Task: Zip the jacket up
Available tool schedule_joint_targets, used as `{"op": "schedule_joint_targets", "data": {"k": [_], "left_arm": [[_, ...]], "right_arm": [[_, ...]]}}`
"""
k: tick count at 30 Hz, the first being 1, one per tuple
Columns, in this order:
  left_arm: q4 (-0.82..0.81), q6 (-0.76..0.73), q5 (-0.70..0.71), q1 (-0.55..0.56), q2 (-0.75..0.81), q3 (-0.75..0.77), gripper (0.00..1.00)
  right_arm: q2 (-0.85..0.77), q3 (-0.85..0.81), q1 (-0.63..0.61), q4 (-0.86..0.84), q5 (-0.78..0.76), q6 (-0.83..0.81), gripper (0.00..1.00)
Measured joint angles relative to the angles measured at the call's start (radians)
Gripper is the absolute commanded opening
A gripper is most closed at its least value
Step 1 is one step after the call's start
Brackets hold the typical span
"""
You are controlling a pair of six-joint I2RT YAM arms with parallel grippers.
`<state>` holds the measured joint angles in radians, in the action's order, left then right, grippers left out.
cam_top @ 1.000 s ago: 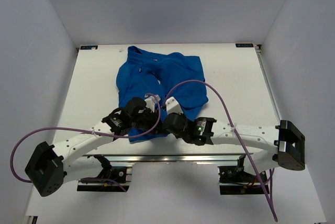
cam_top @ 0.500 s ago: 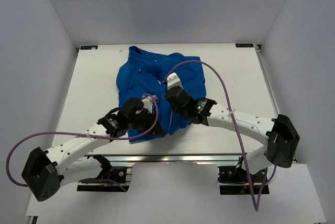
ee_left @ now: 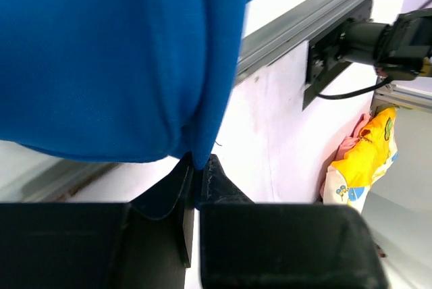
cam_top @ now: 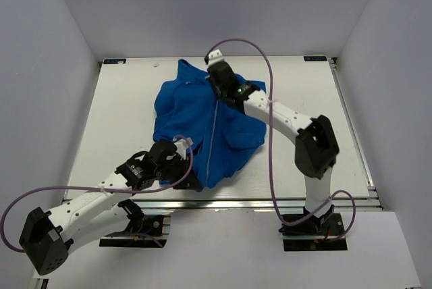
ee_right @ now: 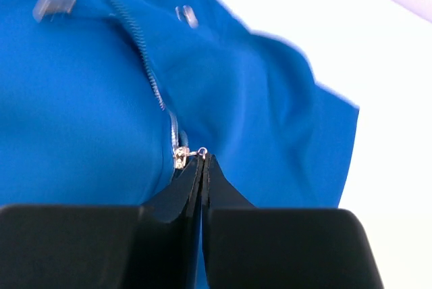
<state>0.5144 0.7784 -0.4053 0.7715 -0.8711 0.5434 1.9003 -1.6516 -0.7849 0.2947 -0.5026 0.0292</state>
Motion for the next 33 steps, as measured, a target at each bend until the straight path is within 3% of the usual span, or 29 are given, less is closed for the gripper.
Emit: {"op": "schedule_joint_targets", "data": {"k": [9,13,17,24,33], "left_arm": [[0.005,0.067,0.011,-0.011,0.030,-0.068,0.00],[-0.035,0.077,0.049,-0.024,0.021,-0.068,0.00],[-0.042,0.080,0.071,-0.024,0.012,-0.068,0.00],[-0.063,0.096,0.120,-0.035,0.004,-0.067,0.00],[-0.021,0.162,0.187,-0.049,0.122,-0.084,0.00]], "right_arm": [[0.376,-0.504,0.172,0.018,0.059,-0.064,0.00],[0.442,-0.529,0.225,-0.036,0.089,-0.087,0.00],[0.559,-0.660,0.263,-0.100,0.123,-0.114,0.00],[0.641,-0.684,0.275,-0.289,0.245,-0.150,0.00],[0.758,-0.715,0.304,-0.532,0.460,-0.115,0.00]]}}
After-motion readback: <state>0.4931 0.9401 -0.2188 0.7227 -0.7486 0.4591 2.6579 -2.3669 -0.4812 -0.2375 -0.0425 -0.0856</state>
